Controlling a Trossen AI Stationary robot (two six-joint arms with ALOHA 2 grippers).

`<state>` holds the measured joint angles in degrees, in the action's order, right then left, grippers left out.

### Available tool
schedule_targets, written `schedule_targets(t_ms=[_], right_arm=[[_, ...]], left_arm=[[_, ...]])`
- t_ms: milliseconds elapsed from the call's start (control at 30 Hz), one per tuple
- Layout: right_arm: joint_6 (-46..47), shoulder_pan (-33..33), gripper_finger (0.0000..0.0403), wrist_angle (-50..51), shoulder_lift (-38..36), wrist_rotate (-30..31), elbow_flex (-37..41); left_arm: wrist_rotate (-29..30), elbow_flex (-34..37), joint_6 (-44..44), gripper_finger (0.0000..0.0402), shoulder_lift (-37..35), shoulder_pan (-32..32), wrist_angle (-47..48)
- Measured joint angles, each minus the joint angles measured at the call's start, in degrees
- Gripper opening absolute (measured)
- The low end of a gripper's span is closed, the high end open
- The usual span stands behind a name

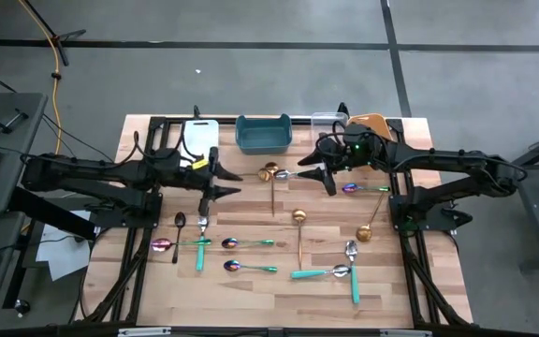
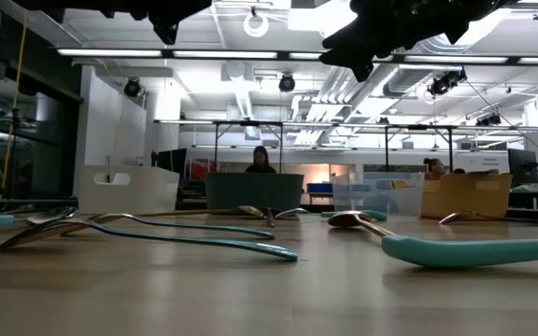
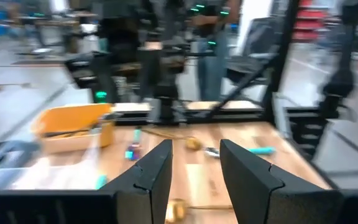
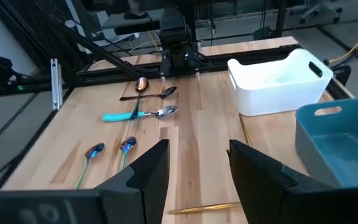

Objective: Sort silverware by color (type)
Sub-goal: Put the black spoon into the yellow bin

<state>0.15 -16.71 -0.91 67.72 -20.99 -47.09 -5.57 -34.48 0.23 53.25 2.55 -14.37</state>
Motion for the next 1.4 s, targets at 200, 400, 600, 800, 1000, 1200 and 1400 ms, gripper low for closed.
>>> schedule_targets(t_ms=[200, 400, 600, 800, 1000, 1200, 1400], right_arm=[[-0.63, 0.00, 0.0160, 0.00, 0.00, 0.02, 0.00], [-1.67, 0.00, 0.0160, 0.00, 0.00, 0.04, 0.00], [-1.56, 0.00, 0.0160, 0.00, 0.00, 0.10, -0.02], [-1.22, 0.00, 0.0160, 0.00, 0.00, 1.67, -0.02], [0.04, -0.01, 0.0160, 0.03, 0.00, 4.43, -0.02], [-0.02, 0.00, 0.0160, 1.40, 0.00, 4.44, -0.02], [-0.14, -0.02, 0.0160, 3.45, 0.00, 4.44, -0.04]], left_arm=[[7.49, 0.00, 1.84, 0.0129, -0.02, 0.04, 0.00], [8.01, 0.00, 3.02, 0.0129, -0.02, 0.03, 0.25], [4.63, 0.02, 0.96, 0.0129, -0.02, -0.04, 3.33], [4.33, 0.02, -0.73, 0.0129, -0.06, -1.14, 9.07], [14.41, -2.82, -14.67, 0.0129, -0.42, -3.98, 29.32], [24.33, -3.78, -36.79, 0.0129, 1.02, -8.71, 50.57], [18.17, -3.80, -59.52, 0.0129, 5.87, -12.78, 67.72]])
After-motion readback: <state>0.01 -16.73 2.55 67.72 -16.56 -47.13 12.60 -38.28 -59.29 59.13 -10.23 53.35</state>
